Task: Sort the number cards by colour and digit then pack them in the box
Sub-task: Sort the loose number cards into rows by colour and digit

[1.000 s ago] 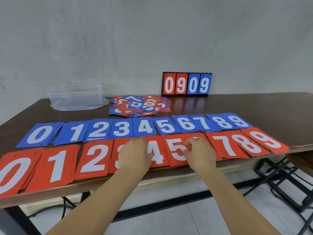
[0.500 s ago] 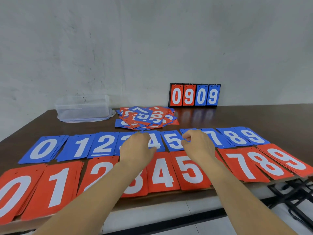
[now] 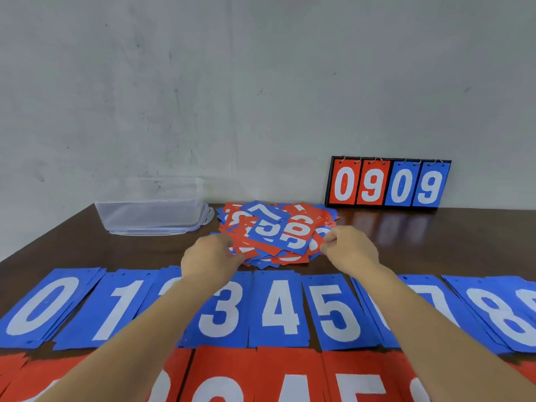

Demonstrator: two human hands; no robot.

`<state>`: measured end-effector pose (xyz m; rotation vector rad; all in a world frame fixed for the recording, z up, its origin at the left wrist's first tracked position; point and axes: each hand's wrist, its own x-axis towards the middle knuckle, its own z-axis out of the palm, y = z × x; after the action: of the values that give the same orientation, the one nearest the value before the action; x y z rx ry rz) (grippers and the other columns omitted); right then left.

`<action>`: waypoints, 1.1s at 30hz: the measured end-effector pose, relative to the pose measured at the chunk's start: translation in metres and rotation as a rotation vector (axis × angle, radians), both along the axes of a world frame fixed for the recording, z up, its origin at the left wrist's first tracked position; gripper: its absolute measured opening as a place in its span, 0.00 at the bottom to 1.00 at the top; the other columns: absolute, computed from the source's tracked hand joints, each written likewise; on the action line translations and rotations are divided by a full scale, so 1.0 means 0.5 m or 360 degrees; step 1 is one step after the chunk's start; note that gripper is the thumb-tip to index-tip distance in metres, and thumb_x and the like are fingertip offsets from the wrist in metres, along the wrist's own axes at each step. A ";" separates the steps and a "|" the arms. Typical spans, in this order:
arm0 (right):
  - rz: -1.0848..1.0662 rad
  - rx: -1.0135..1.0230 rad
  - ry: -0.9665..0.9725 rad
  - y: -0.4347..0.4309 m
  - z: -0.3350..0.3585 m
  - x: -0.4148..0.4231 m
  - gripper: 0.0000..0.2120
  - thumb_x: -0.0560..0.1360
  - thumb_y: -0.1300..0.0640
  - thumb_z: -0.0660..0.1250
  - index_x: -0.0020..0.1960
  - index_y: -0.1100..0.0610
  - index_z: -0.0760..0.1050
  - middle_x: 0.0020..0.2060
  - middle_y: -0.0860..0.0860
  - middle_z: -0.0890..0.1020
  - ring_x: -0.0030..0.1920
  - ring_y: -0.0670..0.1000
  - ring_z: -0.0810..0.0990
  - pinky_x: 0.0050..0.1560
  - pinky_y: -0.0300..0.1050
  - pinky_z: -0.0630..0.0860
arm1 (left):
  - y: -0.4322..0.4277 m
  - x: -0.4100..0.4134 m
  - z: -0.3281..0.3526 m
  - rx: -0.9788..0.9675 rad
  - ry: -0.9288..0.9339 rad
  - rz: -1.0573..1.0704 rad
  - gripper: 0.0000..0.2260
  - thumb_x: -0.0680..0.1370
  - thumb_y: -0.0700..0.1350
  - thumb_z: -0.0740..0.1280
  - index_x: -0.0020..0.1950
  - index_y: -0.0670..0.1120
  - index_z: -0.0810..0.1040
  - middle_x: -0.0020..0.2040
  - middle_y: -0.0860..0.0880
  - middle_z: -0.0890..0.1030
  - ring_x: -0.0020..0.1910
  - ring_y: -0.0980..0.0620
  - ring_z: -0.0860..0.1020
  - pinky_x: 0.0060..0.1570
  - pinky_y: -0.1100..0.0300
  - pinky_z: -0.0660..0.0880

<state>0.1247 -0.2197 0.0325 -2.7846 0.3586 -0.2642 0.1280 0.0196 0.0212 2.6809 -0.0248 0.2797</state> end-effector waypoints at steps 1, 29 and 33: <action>0.0008 0.0001 0.0011 -0.003 -0.003 0.019 0.08 0.79 0.51 0.65 0.54 0.53 0.79 0.50 0.51 0.81 0.49 0.50 0.79 0.46 0.45 0.78 | 0.002 0.016 -0.003 -0.0033 0.0010 0.0017 0.18 0.75 0.56 0.69 0.60 0.47 0.78 0.54 0.51 0.82 0.51 0.51 0.80 0.50 0.54 0.78; 0.0900 -0.0017 0.0085 0.093 -0.055 0.155 0.19 0.79 0.46 0.62 0.68 0.49 0.72 0.61 0.46 0.79 0.62 0.47 0.74 0.59 0.40 0.71 | 0.050 0.201 -0.058 -0.0278 0.0070 -0.0055 0.18 0.77 0.54 0.68 0.65 0.48 0.76 0.56 0.53 0.82 0.53 0.56 0.79 0.53 0.59 0.78; 0.0518 0.0188 -0.0221 0.087 -0.045 0.182 0.16 0.77 0.48 0.66 0.63 0.51 0.76 0.55 0.47 0.81 0.56 0.47 0.79 0.53 0.43 0.77 | 0.007 0.198 -0.054 -0.0097 0.0082 -0.0126 0.18 0.77 0.56 0.66 0.65 0.51 0.75 0.58 0.53 0.80 0.56 0.54 0.78 0.59 0.54 0.75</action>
<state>0.2154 -0.1763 0.0100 -2.6363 -0.1097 -0.3421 0.2271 0.0230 -0.0055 2.6182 -0.1050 0.1838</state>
